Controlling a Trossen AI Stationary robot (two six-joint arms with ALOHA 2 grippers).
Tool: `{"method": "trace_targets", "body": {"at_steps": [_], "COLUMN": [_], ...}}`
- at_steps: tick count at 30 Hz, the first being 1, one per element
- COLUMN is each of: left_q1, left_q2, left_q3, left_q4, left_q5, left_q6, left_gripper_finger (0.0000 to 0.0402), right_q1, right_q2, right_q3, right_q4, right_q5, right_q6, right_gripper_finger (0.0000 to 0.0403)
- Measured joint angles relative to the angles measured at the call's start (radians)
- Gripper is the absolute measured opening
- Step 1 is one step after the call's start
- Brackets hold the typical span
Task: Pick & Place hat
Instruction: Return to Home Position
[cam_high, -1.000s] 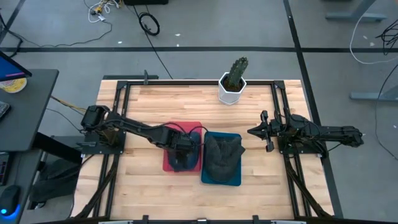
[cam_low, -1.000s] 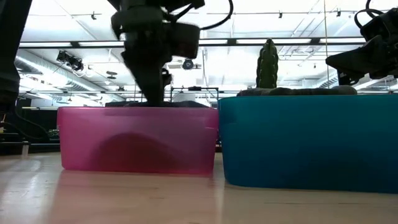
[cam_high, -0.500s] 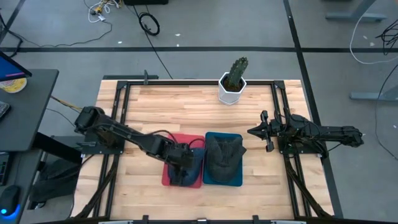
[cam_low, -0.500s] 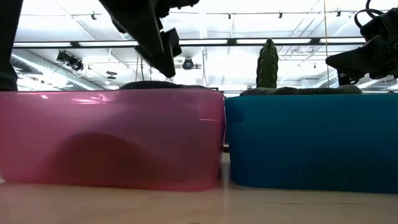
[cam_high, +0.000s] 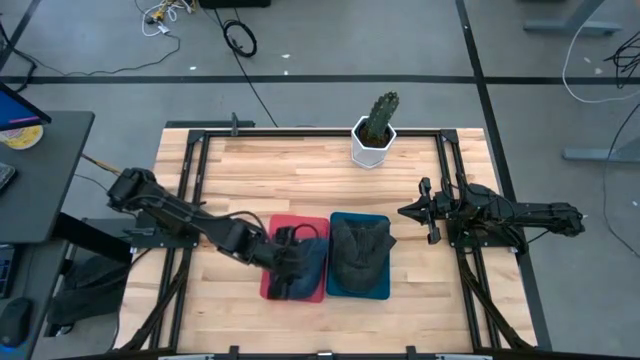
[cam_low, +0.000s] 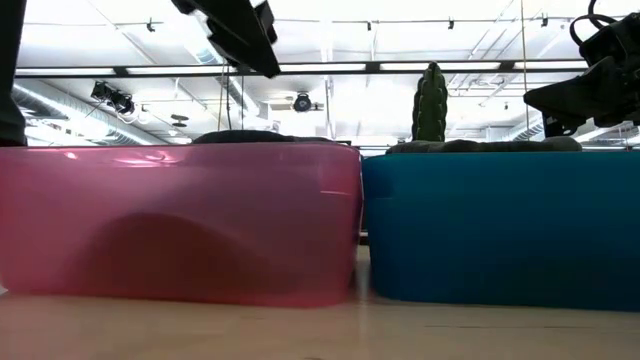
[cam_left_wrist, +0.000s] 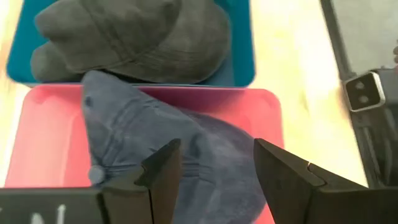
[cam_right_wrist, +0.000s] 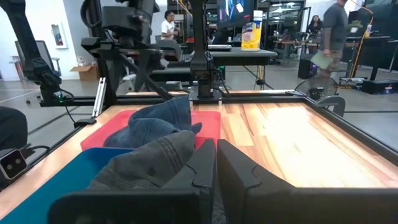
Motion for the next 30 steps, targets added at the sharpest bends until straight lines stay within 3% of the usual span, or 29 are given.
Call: {"method": "trace_targets", "body": {"at_steps": [13,19,27,30], "left_q1": [-0.012,0.022,0.006,-0.011], "left_q2": [-0.066,-0.238,-0.561,-0.654], "left_q3": [-0.031,-0.239,-0.568,-0.654], "left_q4": [0.035,0.139,0.528,0.576], "left_q5": [-0.039,-0.036,-0.009,-0.012], "left_q6": [0.058,0.048,0.063,0.055], "left_gripper_finger": [0.0204,0.0204,0.0204,0.0204], "right_q1": [0.000,0.000,0.000,0.000], "right_q2": [0.000,0.000,0.000,0.000], "right_q3": [0.000,0.000,0.000,0.000], "right_q4": [0.000,0.000,0.000,0.000], "right_q5": [0.000,0.000,0.000,0.000], "right_q6": [0.000,0.000,0.000,0.000], "right_gripper_finger": [0.0021,0.0021,0.0021,0.0021]}}
